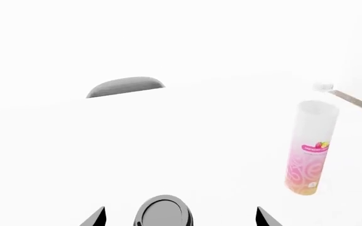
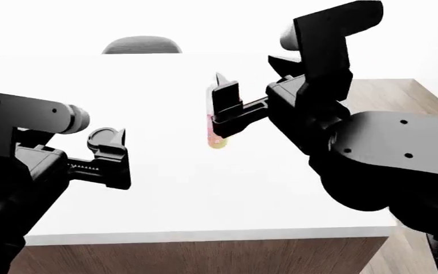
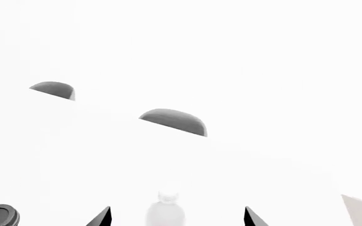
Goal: Move the drinks to the dining counter.
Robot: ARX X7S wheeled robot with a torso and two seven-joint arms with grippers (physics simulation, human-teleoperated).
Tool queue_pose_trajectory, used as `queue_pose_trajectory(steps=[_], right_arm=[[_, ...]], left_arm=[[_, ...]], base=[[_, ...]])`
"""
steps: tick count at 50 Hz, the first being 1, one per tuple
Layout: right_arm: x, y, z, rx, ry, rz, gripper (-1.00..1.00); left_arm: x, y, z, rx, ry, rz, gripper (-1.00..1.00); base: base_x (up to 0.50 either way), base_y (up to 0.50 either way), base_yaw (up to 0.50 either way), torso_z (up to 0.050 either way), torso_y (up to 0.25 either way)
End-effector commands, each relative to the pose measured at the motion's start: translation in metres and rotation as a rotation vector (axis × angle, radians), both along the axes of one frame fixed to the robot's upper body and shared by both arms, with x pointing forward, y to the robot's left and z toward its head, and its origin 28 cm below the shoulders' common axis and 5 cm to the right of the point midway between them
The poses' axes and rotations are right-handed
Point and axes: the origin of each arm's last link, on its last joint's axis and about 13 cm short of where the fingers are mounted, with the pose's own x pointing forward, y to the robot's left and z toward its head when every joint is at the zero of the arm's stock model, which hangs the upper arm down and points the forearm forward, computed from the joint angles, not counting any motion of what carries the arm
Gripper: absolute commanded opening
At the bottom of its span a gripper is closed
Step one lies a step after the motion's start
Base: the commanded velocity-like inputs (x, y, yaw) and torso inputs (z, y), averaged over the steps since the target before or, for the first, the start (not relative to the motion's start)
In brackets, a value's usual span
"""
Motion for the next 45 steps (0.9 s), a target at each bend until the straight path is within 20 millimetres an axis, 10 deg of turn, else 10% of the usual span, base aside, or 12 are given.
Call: queue_pose_trajectory(steps=[1,4,23,45], right_arm=[[-0.014,-0.008,0.013,0.021,-0.081,-0.032,1.00],[-0.019,-0.009,0.013,-0.152,-0.217,-0.217,1.00],[-0.027,-0.029,0.028,0.110,-0.268,-0.382,1.00],[-0.023,-0.030,0.024,0.070,-0.278,-0.418,1.00]], left_arm=[[-0.005,-0.002,0.005,0.008,-0.017,-0.007,1.00],[-0.007,-0.003,0.008,0.011,-0.026,-0.009,1.00],[-0.019,-0.011,0.019,0.023,-0.095,-0.033,1.00],[-0.018,-0.010,0.014,0.022,-0.085,-0.032,1.00]], base=[[0.00,0.00,0.00,0.000,0.000],[0.00,0.00,0.00,0.000,0.000],[0.00,0.00,0.00,0.000,0.000],[0.49,-0.11,0.00,0.000,0.000]])
